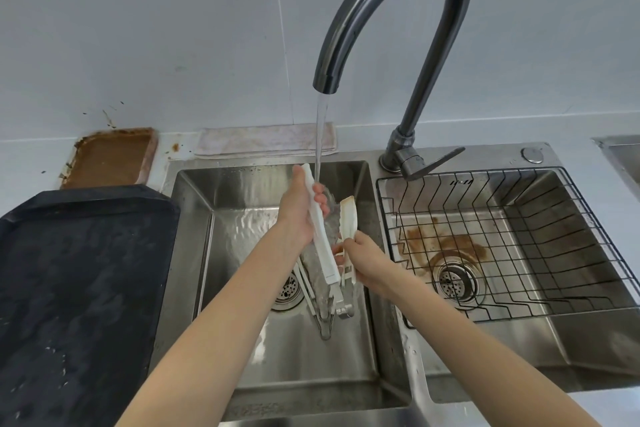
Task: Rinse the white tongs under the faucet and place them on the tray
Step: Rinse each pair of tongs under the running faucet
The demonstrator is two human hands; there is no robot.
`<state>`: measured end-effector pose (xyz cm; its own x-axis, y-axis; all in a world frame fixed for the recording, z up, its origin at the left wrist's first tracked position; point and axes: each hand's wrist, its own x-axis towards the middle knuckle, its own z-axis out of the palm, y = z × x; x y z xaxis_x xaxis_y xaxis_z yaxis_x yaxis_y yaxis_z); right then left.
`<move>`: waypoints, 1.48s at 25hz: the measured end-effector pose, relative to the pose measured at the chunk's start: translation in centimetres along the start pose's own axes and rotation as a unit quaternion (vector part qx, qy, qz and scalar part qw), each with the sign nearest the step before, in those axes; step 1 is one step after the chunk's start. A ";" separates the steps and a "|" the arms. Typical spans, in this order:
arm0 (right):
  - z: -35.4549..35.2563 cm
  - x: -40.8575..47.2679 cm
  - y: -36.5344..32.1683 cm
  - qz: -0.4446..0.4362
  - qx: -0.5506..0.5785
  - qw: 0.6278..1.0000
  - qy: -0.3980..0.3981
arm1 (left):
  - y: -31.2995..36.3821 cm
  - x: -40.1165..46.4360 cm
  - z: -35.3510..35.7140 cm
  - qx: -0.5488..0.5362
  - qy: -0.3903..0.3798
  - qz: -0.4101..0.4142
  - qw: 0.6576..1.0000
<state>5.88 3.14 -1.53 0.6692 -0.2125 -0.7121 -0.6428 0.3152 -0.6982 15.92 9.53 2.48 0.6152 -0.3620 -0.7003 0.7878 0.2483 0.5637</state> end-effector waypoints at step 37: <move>0.8 0.4 -5.4 -0.096 0.230 0.968 -0.028 | 1.5 1.7 -6.7 -0.086 0.049 0.031 0.995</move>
<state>9.94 2.14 1.96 0.7876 -0.2621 -0.5576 -0.2784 0.6560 -0.7015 18.35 15.34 -0.74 0.6566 -0.2536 -0.7103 0.7361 0.4209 0.5302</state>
